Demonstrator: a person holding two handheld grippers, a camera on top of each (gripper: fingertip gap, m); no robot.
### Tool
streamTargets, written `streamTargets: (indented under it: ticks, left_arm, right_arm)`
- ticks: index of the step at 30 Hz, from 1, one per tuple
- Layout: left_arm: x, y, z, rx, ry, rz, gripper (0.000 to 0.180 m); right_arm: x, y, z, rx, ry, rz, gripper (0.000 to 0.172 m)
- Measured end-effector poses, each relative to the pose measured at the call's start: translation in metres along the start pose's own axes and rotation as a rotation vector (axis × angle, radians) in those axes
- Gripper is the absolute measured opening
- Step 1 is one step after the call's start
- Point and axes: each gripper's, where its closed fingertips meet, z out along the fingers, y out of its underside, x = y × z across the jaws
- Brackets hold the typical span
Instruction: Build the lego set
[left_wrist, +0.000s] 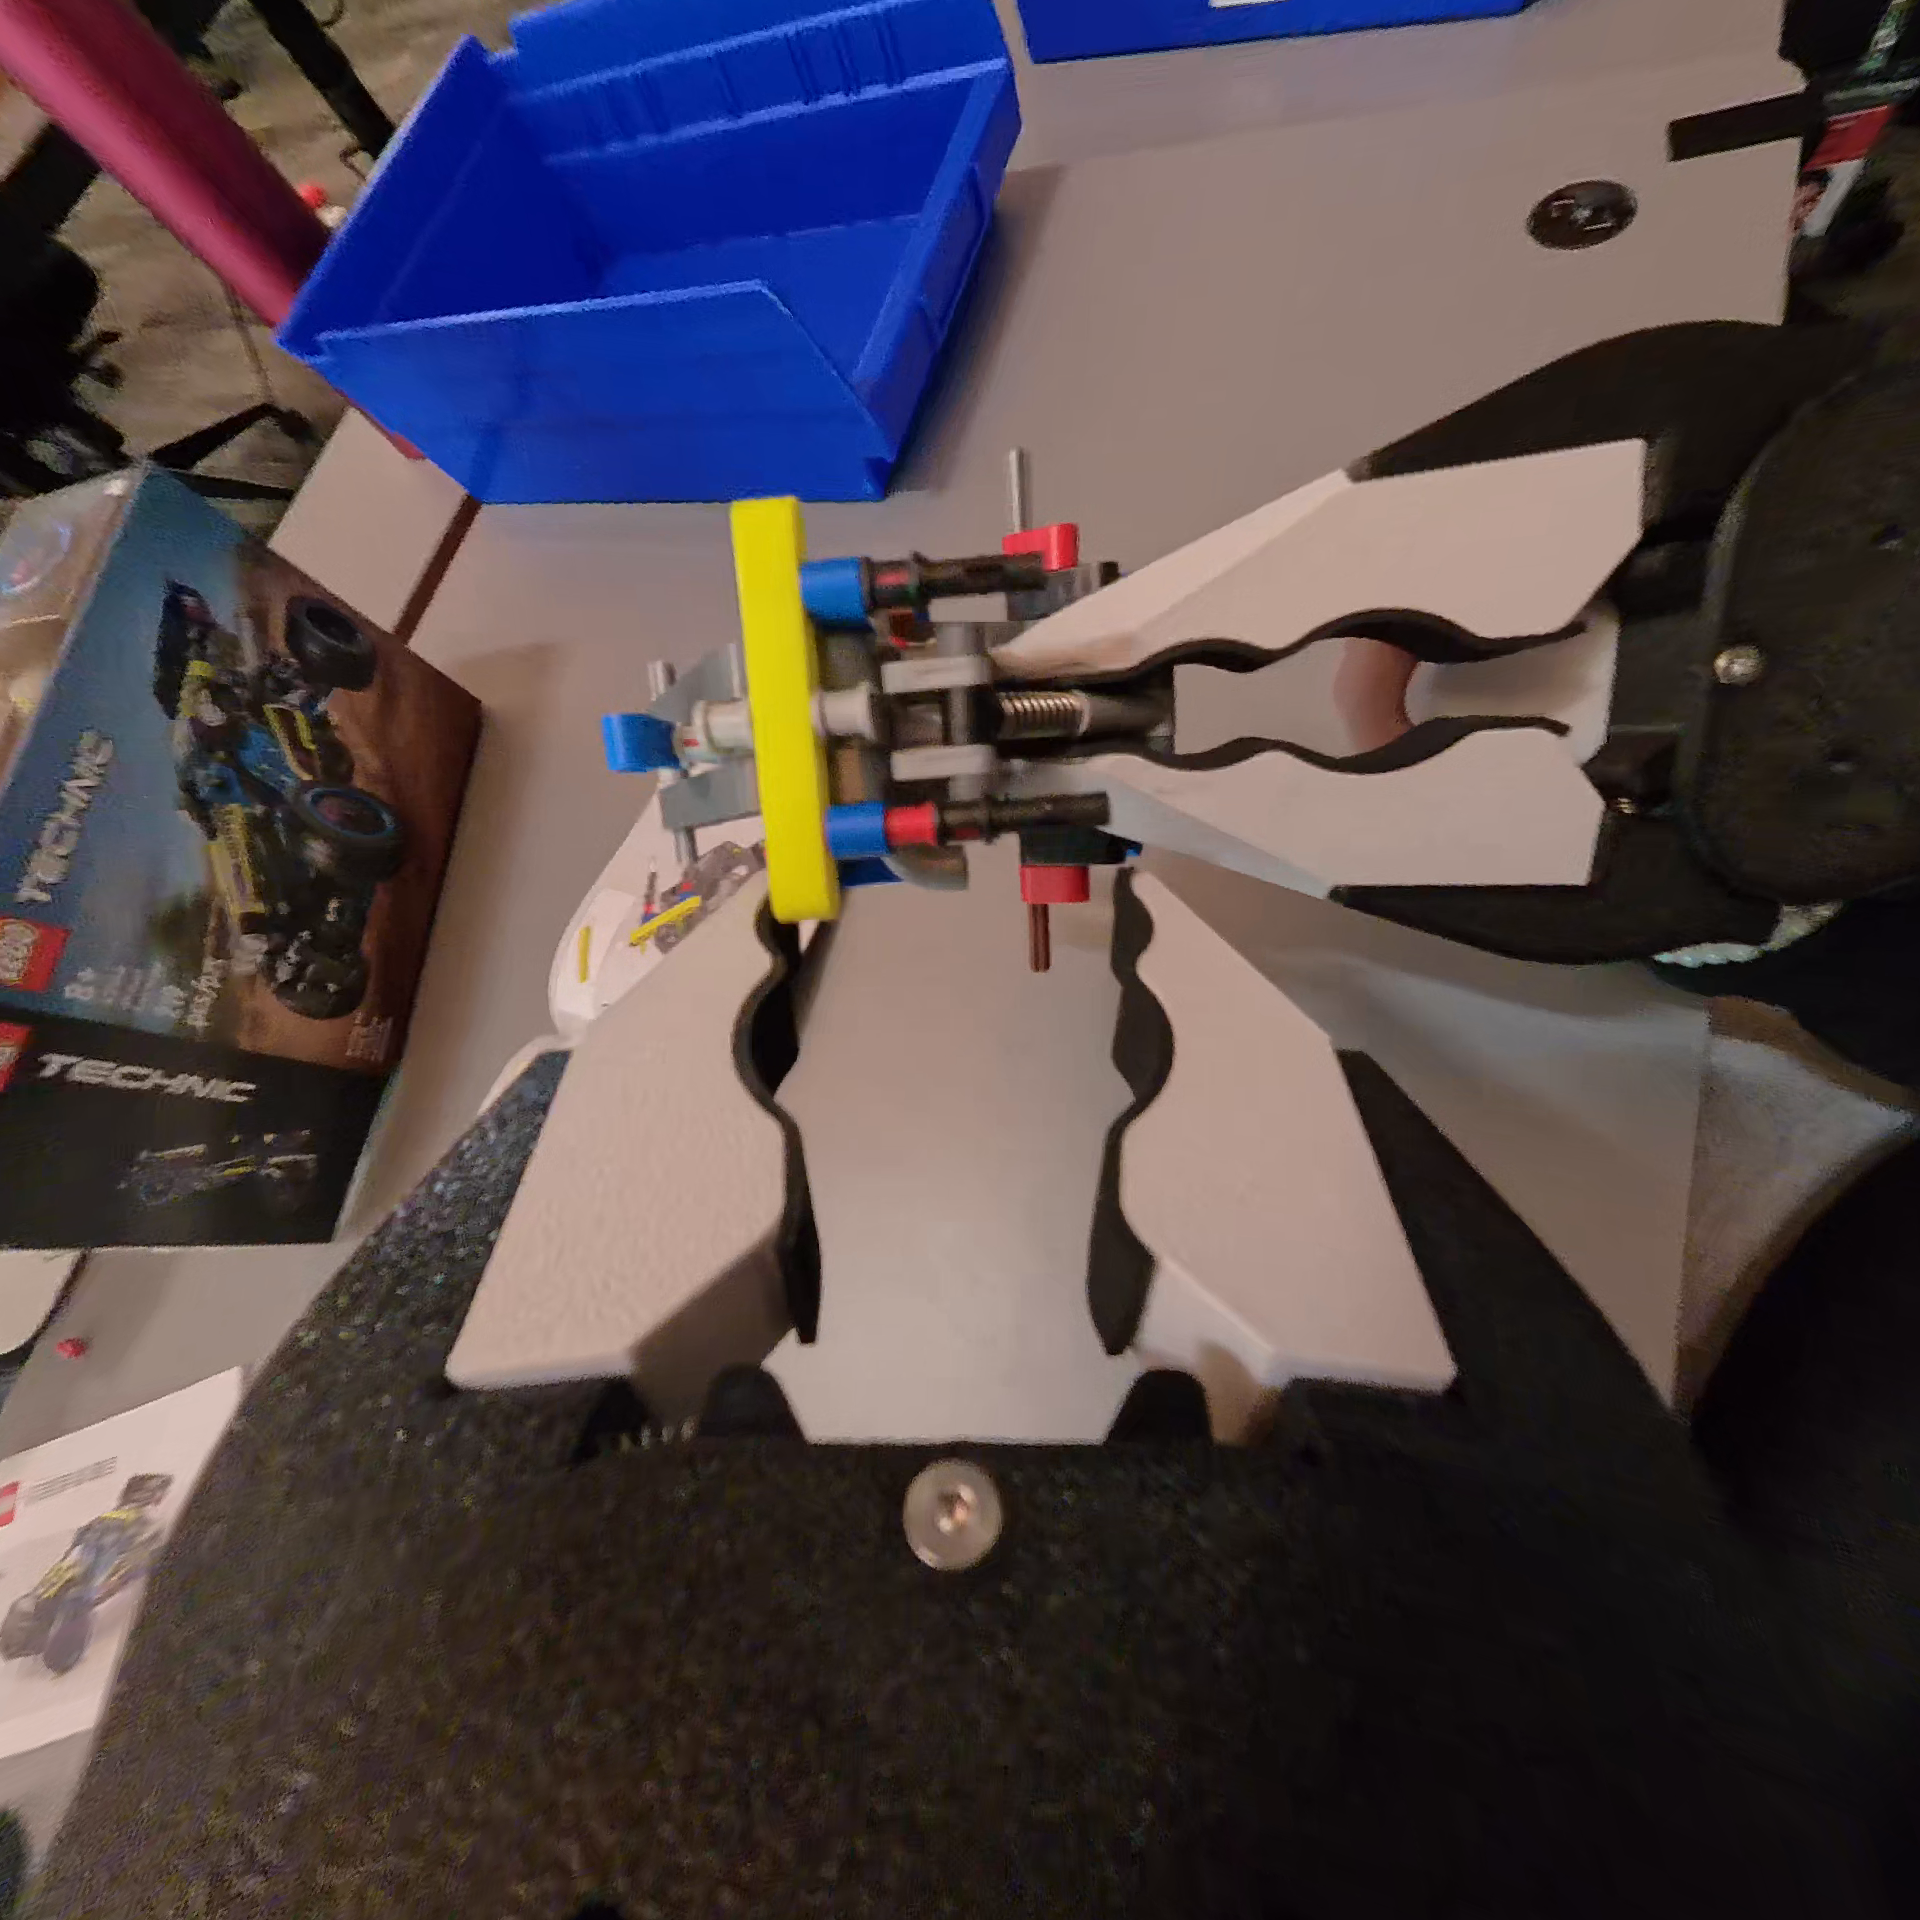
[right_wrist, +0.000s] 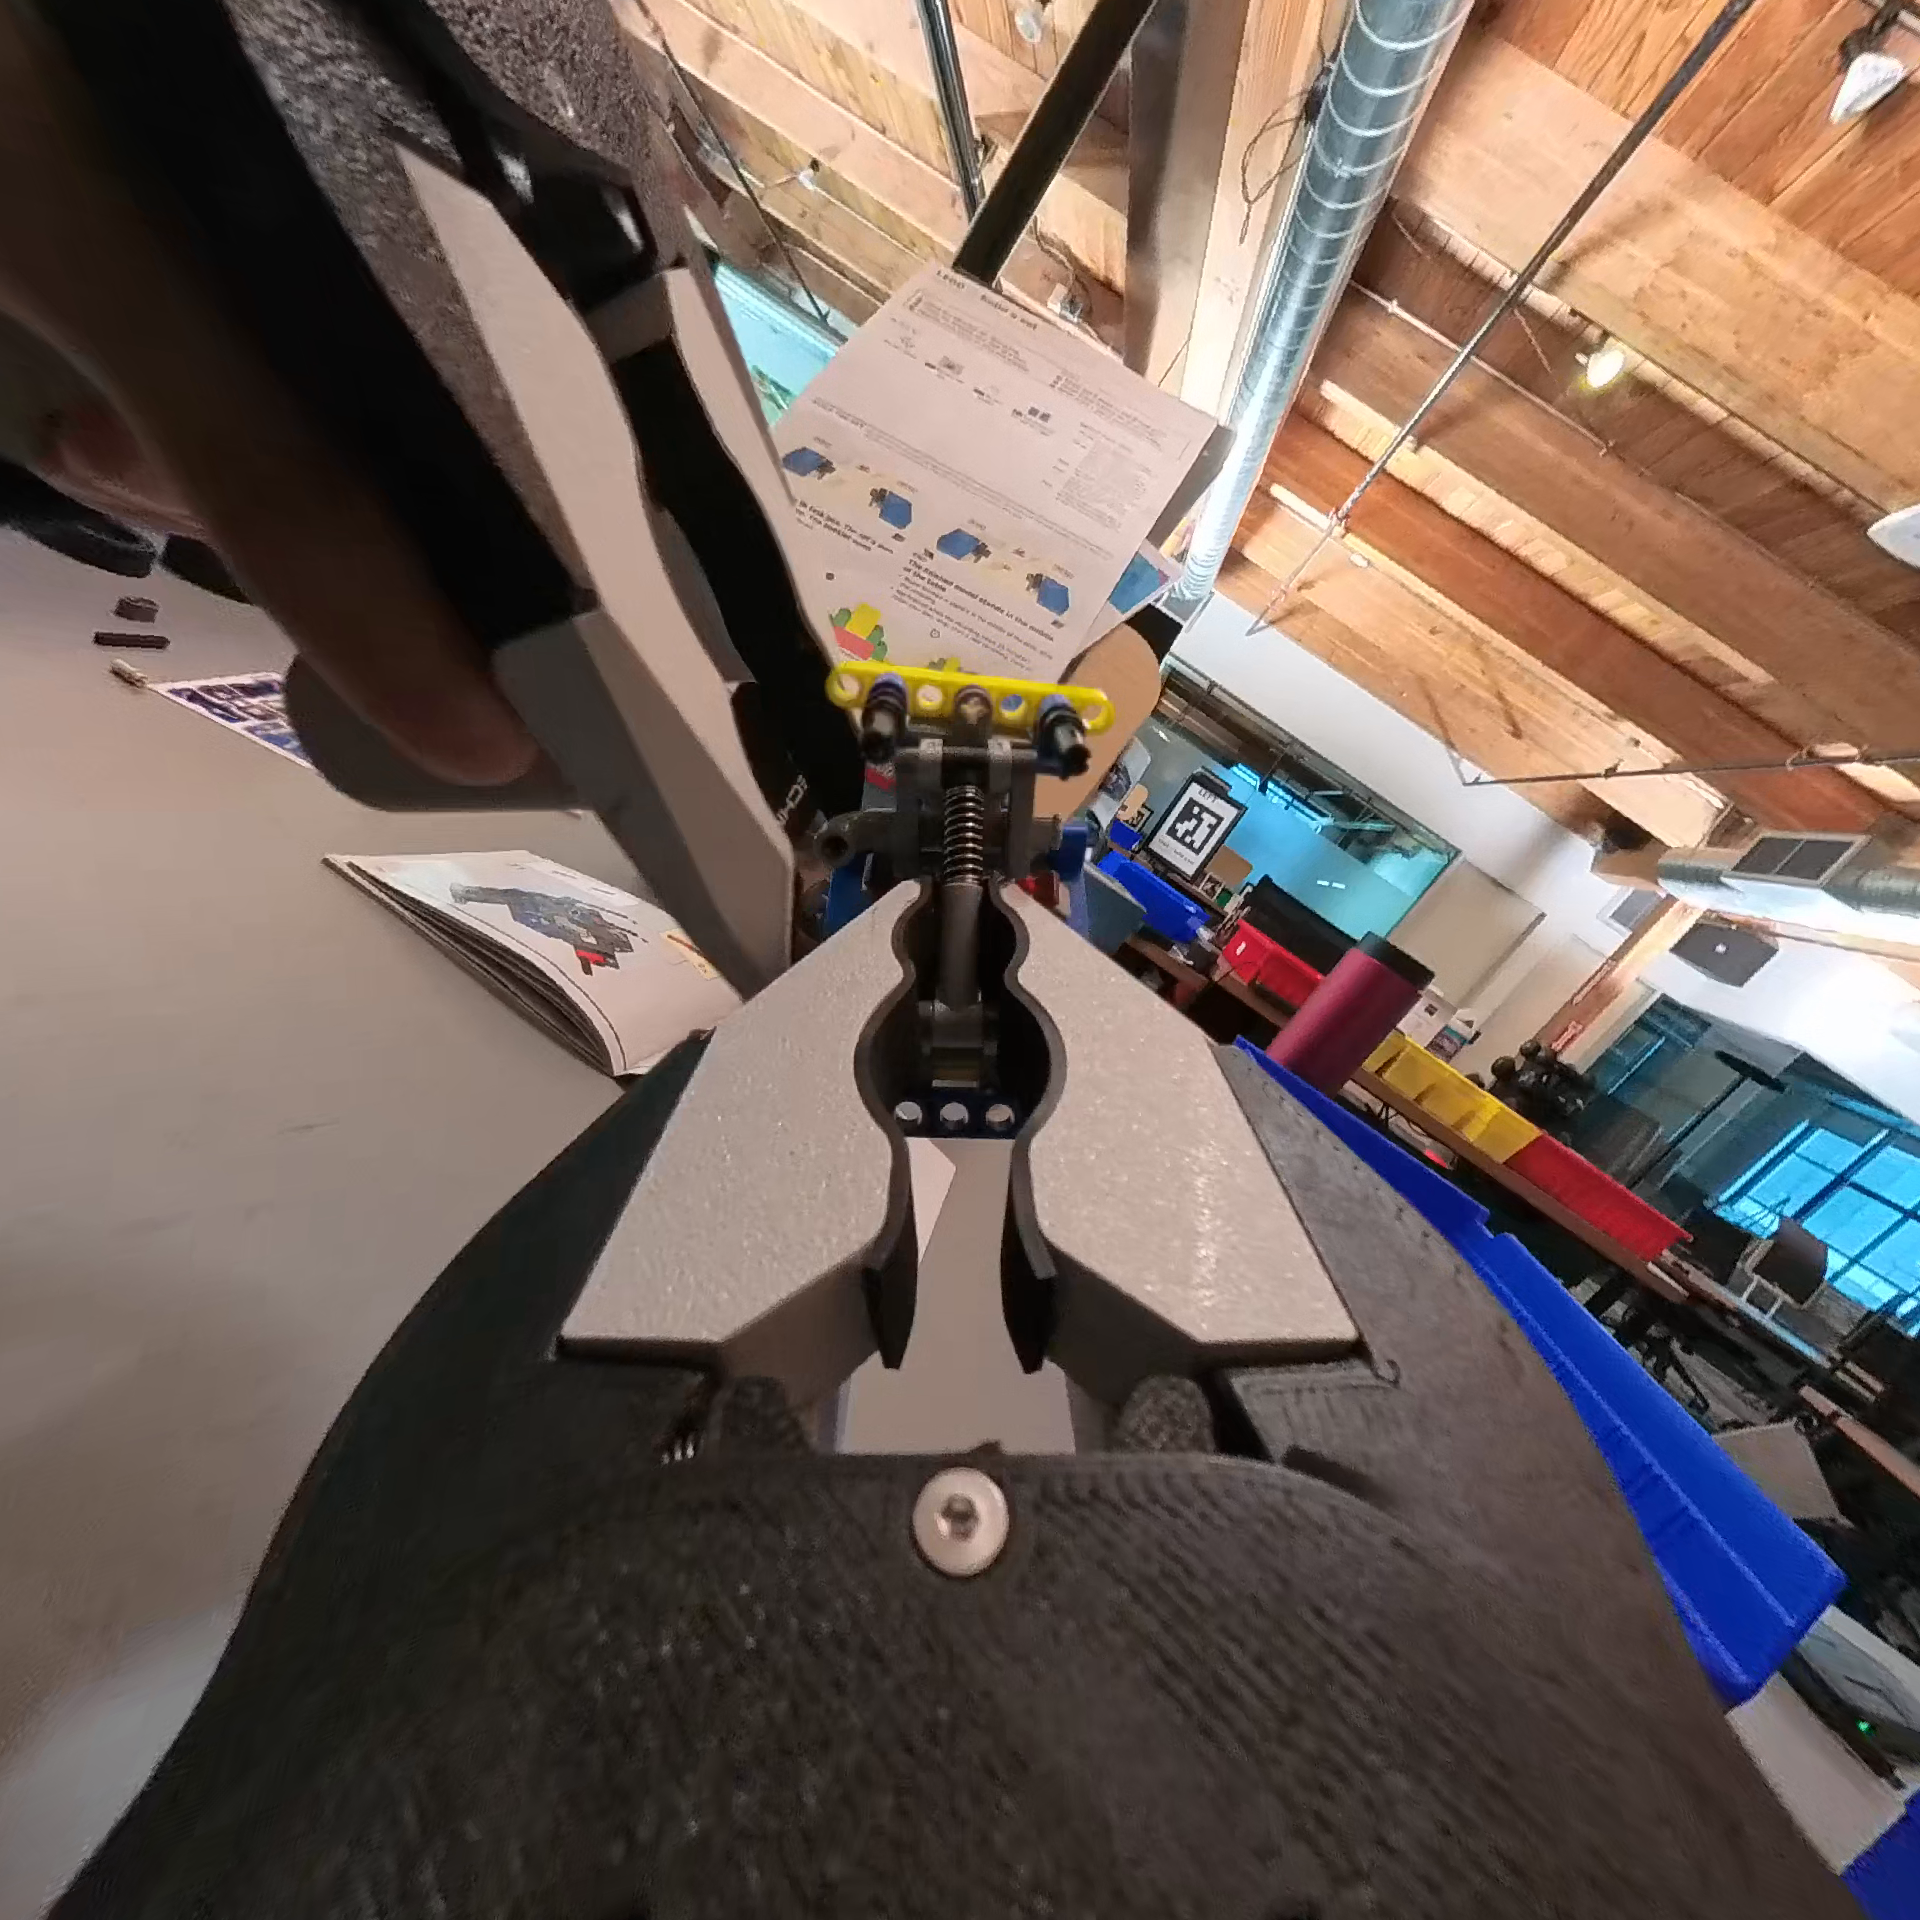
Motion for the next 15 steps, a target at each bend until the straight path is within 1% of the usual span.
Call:
streamTargets:
  ticks: [2, 5, 8, 11, 13, 15]
  left_arm:
    - [-0.003, -0.002, -0.002, 0.001, -0.028, 0.019, 0.049]
    - [0.001, -0.002, -0.003, -0.016, 0.015, -0.060, 0.057]
    - [0.003, -0.001, -0.007, -0.036, 0.051, -0.122, 0.058]
    - [0.005, 0.004, -0.007, -0.079, 0.067, -0.148, 0.057]
    - [0.003, 0.007, -0.006, -0.102, 0.055, -0.138, 0.055]
    - [0.001, 0.009, -0.006, -0.117, 0.046, -0.131, 0.054]
  right_arm:
    - [0.000, -0.002, -0.001, 0.014, 0.003, -0.023, 0.005]
    - [0.000, -0.001, -0.001, -0.006, 0.034, -0.111, 0.004]
    - [0.001, -0.003, -0.001, -0.005, 0.051, -0.153, 0.005]
    - [-0.004, -0.005, -0.001, 0.002, 0.040, -0.232, 0.004]
    - [-0.008, -0.005, -0.001, -0.004, 0.041, -0.311, 0.004]
    - [-0.010, -0.004, 0.000, -0.009, 0.036, -0.349, 0.004]
